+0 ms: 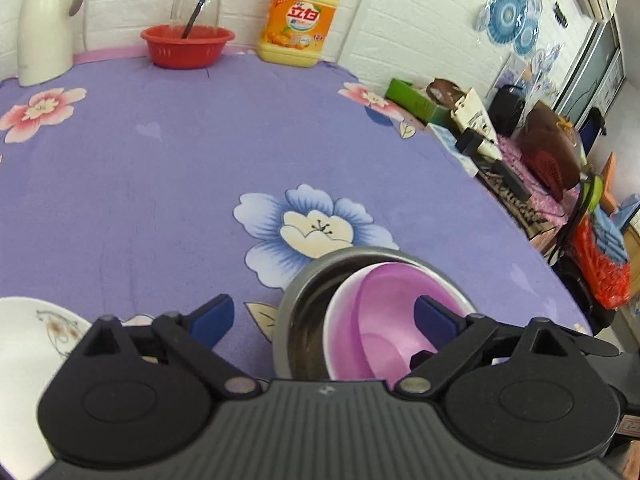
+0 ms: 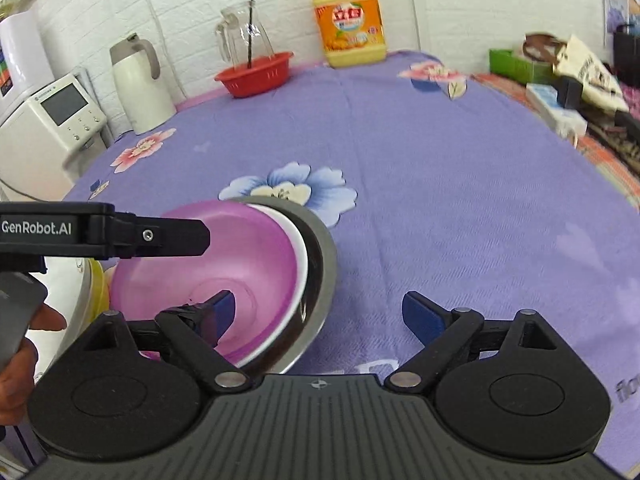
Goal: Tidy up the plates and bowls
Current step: 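Carry the pink bowl with the left tool into the white bowl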
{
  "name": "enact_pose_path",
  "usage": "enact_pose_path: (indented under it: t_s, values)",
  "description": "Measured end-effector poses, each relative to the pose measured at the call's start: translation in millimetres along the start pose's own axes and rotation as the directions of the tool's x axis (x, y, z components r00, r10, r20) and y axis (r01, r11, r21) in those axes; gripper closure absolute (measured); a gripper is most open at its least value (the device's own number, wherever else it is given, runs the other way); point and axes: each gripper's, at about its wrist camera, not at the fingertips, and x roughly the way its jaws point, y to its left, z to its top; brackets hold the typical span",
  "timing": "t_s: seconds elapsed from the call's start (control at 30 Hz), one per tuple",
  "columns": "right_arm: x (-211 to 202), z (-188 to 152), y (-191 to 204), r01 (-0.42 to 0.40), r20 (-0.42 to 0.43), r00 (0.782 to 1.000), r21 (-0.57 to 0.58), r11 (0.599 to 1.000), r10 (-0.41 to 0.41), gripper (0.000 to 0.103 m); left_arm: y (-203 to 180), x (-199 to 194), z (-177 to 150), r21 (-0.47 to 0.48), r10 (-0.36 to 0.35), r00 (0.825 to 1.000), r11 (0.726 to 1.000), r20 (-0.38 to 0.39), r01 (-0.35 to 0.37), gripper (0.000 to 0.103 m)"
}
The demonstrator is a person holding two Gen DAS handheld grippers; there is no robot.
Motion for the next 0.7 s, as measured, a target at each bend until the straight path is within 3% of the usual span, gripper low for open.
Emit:
enact_pose_path:
  t_s: [0.33,0.7]
  values:
    - [8,-4,7,0.041,0.022,0.999,-0.074,0.996,-0.039,0.0,-5,17,-4,0.023,0.007,1.0,1.0,-0.023,-0.007,0.008]
    - [5,-2,7,0.06,0.036,0.998,-0.011,0.998,-0.06,0.0,-5,25,-4,0.027,0.006,0.999,1.0,-0.048,-0.005,0.008]
